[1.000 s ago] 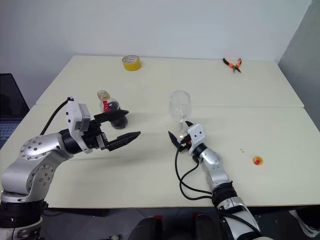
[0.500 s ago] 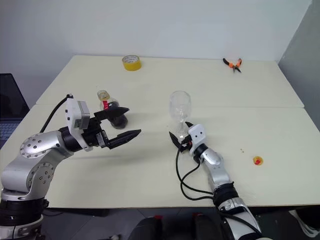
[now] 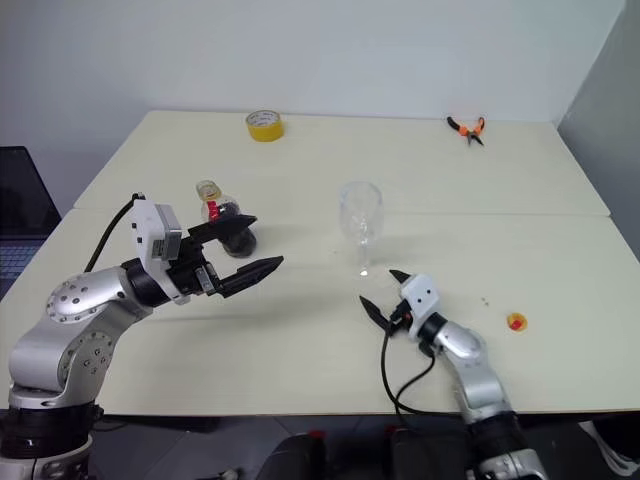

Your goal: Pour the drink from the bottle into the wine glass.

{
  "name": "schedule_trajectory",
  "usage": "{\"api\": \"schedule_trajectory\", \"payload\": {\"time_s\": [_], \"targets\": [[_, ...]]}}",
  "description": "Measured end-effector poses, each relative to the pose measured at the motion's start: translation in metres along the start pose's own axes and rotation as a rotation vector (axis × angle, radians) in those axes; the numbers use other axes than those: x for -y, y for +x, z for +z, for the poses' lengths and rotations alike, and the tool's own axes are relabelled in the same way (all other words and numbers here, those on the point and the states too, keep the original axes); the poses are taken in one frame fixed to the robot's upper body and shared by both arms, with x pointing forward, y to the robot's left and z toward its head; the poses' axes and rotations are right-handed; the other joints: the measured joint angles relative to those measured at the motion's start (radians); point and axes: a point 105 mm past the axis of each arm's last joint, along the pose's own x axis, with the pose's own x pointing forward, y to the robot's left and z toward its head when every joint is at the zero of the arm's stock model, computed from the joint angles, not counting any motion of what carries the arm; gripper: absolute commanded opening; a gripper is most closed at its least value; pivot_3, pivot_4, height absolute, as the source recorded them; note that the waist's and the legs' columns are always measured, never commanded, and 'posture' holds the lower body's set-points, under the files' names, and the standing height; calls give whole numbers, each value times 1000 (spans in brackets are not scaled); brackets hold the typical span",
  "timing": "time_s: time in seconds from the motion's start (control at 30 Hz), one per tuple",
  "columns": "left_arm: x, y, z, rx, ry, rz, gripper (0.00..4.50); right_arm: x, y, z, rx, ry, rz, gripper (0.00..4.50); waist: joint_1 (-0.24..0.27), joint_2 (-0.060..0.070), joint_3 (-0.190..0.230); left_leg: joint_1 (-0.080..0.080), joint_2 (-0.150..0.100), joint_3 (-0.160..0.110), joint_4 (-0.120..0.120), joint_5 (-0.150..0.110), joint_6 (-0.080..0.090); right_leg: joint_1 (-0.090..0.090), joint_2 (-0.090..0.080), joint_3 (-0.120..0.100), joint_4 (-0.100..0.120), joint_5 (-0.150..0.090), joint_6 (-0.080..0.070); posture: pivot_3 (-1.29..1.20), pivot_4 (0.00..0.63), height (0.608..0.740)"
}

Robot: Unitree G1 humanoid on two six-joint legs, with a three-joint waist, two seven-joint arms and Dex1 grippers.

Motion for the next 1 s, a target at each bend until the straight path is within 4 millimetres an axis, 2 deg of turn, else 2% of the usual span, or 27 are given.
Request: {"api": "schedule_trajectory", "payload": {"time_s": [0.13, 0.27, 0.4, 0.53, 0.6, 0.67, 0.73, 0.9, 1.0], "targets": [[-2, -3, -13, 2, -42, 78, 4500, -9, -20, 19, 8, 17, 34, 4457, 1, 0, 0, 0, 0, -1, 0, 0, 0, 0, 0, -1, 0, 0, 0, 0, 150, 740], [-7, -1, -29, 49, -87, 295, 4500, -8, -38, 42, 40, 72, 34, 4457, 4, 0, 0, 0, -1, 0, 1, 0, 0, 2, -1, 0, -1, 0, 0, 0, 150, 740], [10, -1, -66, -18, -154, 439, 4500, -9, -47, 54, 41, 105, 51, 4457, 3, -1, -1, 0, 0, -1, 0, 0, 0, 1, 0, -1, -1, 0, 0, 0, 150, 740], [20, -6, -84, -44, -194, 594, 4500, -14, -48, 62, 41, 103, 82, 4457, 5, -1, -1, 0, 0, -2, 0, 0, 0, 2, 0, -1, -1, 0, 0, 0, 150, 740], [11, -8, -85, -42, -164, 708, 4500, -15, -46, 63, 48, 115, 83, 4457, 7, -2, -1, 0, 0, -2, 0, 0, 0, 2, 0, -2, -1, 0, 0, 0, 150, 740], [-8, -14, -79, -27, -91, 826, 4500, -18, -42, 65, 57, 135, 93, 4457, 8, -2, -1, 0, -1, -2, 0, 0, 0, 2, 0, -2, -1, 0, 0, 0, 150, 740], [-18, -15, -76, -27, -39, 875, 4500, -21, -40, 65, 56, 142, 112, 4457, 8, -2, -1, 0, -1, -2, 0, 0, 0, 2, 0, -2, -1, 0, 0, 0, 150, 740], [-29, -9, -87, -60, -38, 879, 4500, -23, -37, 67, 56, 142, 127, 4457, 9, -2, -1, -2, -1, -2, 1, 0, 0, 1, 0, -2, -2, 0, 0, 0, 150, 740], [-40, -8, -86, -53, -27, 891, 4500, -25, -37, 67, 56, 143, 133, 4457, 8, -2, -1, -1, -1, -2, 1, 0, 0, 1, 0, -3, -2, 0, 0, 0, 150, 740]]}}
